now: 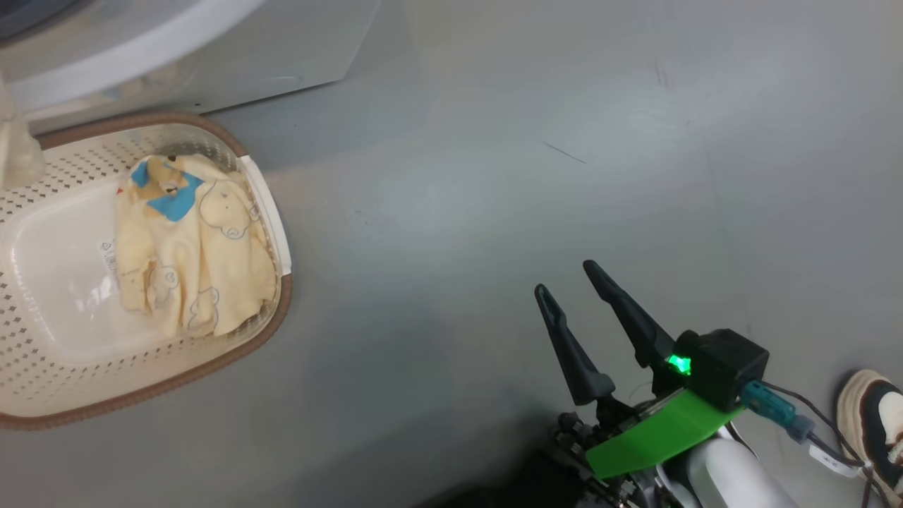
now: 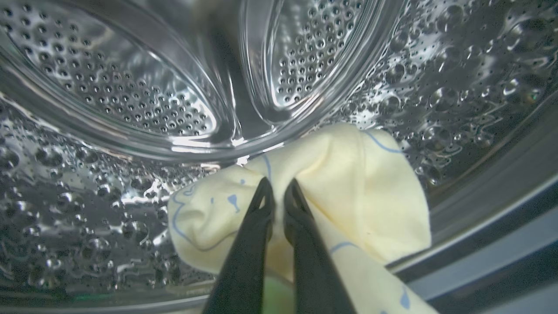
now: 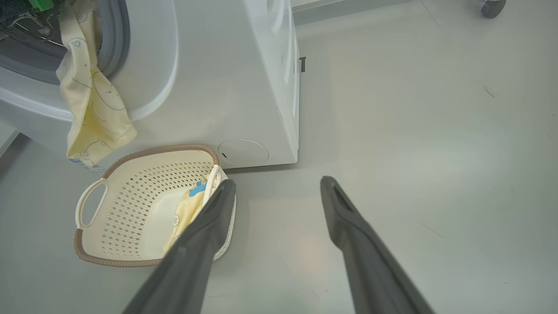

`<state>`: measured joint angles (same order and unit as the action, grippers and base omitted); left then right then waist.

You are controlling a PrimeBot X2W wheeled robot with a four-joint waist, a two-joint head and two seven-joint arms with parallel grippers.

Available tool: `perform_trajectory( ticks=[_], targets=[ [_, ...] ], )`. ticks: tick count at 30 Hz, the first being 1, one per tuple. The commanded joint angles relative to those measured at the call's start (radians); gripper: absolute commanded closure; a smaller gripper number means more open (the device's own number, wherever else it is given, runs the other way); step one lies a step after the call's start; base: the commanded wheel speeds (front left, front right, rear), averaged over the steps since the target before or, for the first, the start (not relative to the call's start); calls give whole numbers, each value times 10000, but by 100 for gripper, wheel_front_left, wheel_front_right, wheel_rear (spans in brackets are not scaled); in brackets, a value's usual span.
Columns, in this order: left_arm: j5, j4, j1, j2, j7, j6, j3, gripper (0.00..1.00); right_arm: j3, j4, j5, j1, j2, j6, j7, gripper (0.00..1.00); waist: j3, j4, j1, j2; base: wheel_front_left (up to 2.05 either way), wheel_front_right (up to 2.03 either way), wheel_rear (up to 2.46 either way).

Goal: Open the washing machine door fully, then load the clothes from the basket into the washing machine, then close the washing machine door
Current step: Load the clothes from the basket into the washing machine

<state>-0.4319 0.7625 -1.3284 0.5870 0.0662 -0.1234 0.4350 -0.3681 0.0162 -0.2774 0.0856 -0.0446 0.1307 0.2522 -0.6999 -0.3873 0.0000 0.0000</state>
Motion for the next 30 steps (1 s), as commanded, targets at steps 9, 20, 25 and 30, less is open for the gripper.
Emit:
perform_trajectory(
  ticks=[9,20,25,30],
  targets=[
    [947,22,-1752,847,-2520,89,11,100,-405,351,-236,-230,-56,0,95,0,-252,-208,0,0,0,0,0],
    [222,1375,-1513,420,-1966,-8,89,0,-368,295,-285,-98,-56,0,95,0,-257,-92,0,0,0,0,0],
    [-21,1631,-1280,184,-1988,-28,167,0,-261,240,-275,32,-56,0,95,0,-87,30,0,0,0,0,0],
    [-122,1822,-941,-31,-2246,-38,311,0,-137,141,-260,180,-56,0,95,0,212,231,0,0,0,0,0]
  ],
)
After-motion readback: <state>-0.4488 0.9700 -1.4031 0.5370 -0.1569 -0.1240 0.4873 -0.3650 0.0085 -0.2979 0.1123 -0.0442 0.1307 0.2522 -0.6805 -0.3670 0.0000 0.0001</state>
